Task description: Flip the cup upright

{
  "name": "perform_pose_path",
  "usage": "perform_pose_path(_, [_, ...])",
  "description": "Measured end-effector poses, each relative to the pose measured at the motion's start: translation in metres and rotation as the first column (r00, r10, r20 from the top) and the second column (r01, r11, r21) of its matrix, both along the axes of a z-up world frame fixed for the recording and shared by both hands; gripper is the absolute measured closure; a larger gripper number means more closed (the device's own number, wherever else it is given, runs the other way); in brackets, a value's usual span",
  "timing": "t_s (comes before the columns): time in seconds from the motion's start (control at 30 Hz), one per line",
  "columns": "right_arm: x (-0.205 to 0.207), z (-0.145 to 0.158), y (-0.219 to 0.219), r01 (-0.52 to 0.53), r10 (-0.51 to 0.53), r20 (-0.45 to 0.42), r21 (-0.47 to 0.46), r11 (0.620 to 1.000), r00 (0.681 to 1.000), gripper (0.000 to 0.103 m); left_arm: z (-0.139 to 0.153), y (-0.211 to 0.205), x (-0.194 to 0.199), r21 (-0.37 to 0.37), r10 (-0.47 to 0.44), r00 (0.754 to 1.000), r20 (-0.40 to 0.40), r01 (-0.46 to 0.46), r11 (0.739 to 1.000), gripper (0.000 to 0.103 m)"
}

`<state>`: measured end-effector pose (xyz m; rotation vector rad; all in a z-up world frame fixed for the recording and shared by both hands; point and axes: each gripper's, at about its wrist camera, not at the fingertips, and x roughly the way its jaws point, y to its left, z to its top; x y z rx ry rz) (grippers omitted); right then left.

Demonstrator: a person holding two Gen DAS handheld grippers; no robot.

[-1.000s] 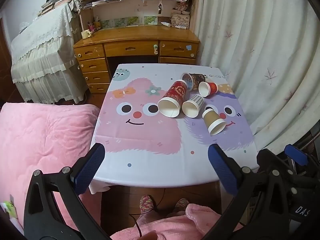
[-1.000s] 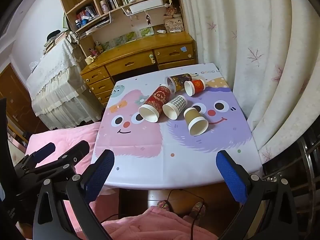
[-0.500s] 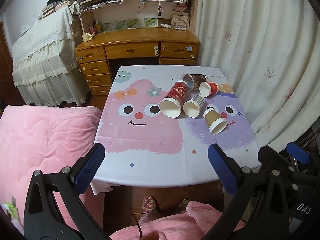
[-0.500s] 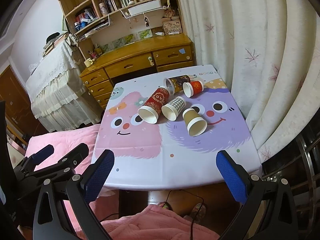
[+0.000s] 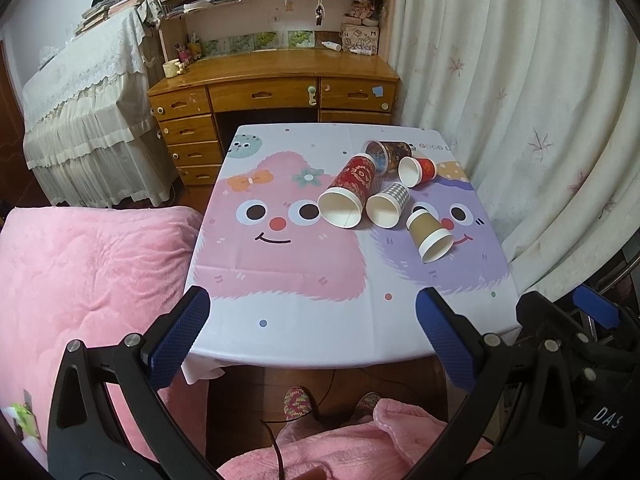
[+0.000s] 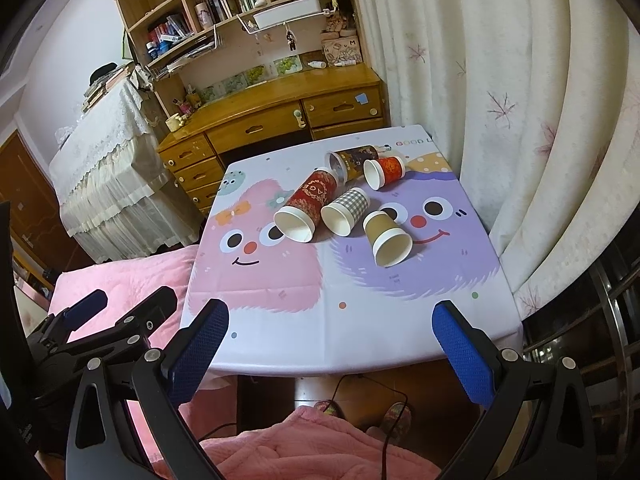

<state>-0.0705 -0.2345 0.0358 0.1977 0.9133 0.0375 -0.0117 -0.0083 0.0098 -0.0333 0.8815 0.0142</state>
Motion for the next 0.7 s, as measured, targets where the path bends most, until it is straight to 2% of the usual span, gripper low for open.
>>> perform_pose_path(0.43, [0.012, -0.02, 0.007, 0.007, -0.006, -0.063, 0.017, 1.0, 0.998, 0.0, -0.023, 0.013, 0.012, 0.005, 0.008, 0.997, -0.083, -0.008, 1.0, 0.001])
perform_pose_path(0.7, [0.028, -0.035, 0.013, 0.036, -0.033, -0.123, 0.03, 0.999, 0.992, 0.0, -0.037, 0.037, 0.026, -0.054, 0.013, 0.99, -0.139, -0.02, 0.998, 0.001])
